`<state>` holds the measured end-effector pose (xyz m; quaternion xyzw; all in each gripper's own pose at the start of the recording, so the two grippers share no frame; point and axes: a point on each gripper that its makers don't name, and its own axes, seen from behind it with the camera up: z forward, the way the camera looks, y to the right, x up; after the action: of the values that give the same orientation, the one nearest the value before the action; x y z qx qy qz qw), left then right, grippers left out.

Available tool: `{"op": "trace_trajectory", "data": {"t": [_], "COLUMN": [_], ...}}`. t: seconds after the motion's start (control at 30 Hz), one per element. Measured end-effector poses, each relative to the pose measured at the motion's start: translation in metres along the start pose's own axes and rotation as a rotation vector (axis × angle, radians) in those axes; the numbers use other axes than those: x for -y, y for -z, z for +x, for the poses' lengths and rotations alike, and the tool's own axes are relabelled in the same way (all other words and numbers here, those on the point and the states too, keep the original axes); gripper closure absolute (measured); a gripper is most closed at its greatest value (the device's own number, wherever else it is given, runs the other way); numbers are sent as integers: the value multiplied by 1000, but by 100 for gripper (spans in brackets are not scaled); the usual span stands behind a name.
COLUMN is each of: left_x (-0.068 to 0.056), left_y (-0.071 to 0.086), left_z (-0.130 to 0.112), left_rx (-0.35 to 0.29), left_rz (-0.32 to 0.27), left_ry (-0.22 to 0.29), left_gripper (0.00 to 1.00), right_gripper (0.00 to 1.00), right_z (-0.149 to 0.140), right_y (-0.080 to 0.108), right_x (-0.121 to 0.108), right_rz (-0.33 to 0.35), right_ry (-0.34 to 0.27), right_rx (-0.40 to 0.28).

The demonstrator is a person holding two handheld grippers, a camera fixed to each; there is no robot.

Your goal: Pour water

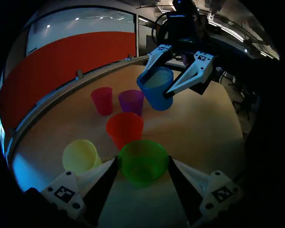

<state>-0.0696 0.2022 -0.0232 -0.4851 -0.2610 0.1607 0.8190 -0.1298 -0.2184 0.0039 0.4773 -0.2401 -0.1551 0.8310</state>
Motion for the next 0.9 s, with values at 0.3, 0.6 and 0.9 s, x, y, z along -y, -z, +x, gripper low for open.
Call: {"op": "trace_trajectory", "data": {"t": [0.3, 0.6, 0.9], "left_x": [0, 0, -5], "left_y": [0, 2, 4], "left_z": [-4, -7, -9], "left_rx": [-11, -14, -10], "left_rz": [0, -2, -25], "left_ry": [18, 31, 58], "left_gripper": [11, 8, 1], "right_gripper": [9, 9, 9], "right_z": [-3, -14, -26], "right_y": [-3, -9, -18], "right_x": [0, 4, 9], "right_rz": [-1, 6, 21], "right_ry": [0, 1, -7], "right_rx": [11, 32, 52]}}
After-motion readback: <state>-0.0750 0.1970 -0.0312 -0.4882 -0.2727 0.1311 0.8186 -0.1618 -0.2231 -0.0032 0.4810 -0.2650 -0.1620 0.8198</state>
